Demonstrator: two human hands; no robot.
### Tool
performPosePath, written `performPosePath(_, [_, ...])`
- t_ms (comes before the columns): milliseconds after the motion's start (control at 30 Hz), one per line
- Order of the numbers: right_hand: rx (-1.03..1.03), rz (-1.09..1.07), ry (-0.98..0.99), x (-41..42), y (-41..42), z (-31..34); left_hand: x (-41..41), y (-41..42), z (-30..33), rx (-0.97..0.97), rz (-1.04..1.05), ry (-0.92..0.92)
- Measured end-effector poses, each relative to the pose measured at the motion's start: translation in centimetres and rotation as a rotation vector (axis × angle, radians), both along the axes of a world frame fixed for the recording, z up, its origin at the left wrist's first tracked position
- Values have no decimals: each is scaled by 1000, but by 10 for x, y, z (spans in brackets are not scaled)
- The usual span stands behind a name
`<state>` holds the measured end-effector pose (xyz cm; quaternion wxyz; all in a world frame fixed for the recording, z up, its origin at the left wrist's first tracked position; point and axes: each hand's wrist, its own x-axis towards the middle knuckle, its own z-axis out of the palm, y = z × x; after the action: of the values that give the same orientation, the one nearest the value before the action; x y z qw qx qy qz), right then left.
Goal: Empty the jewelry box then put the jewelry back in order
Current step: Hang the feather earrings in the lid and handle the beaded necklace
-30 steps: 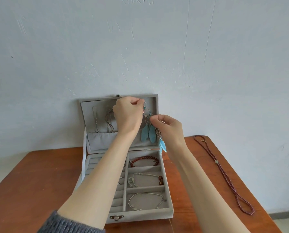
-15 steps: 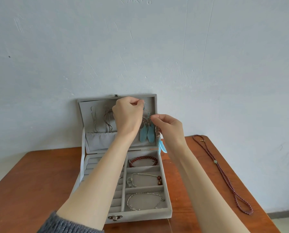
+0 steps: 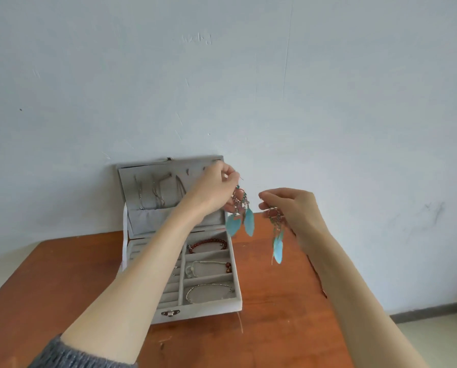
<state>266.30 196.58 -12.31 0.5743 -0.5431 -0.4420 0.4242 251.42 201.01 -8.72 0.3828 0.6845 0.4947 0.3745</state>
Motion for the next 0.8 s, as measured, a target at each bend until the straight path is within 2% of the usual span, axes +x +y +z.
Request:
performPosePath(133, [-84,10,-303,34,-34,6,18,-26,-6,-182,-162,1])
performPosePath(200, [-123,0,-373,43,-52,7,25,-39,-14,-192,-198,63])
performPosePath(267, [-149,-1,-398,48,-71,8,33,-56,-21,-167,-214,142])
performPosePath(367, [-172,33,-428,54,-100,11,43,-88,-25,-214,-293,154])
performPosePath(533, [-185,66,-531,68,-146,22,50,-134,-25,-350,-373,36])
performPosePath(633, [-268,189,-533,78,-167,24,51,-156,-31,-501,-416,-28])
performPosePath(733, [-397,292,-532,84,-174,12,55,-168,-44,-575,-410,66])
performPosePath(800, [-453,278,-573,84,-169,-3,60,-168,-56,-556,-363,174])
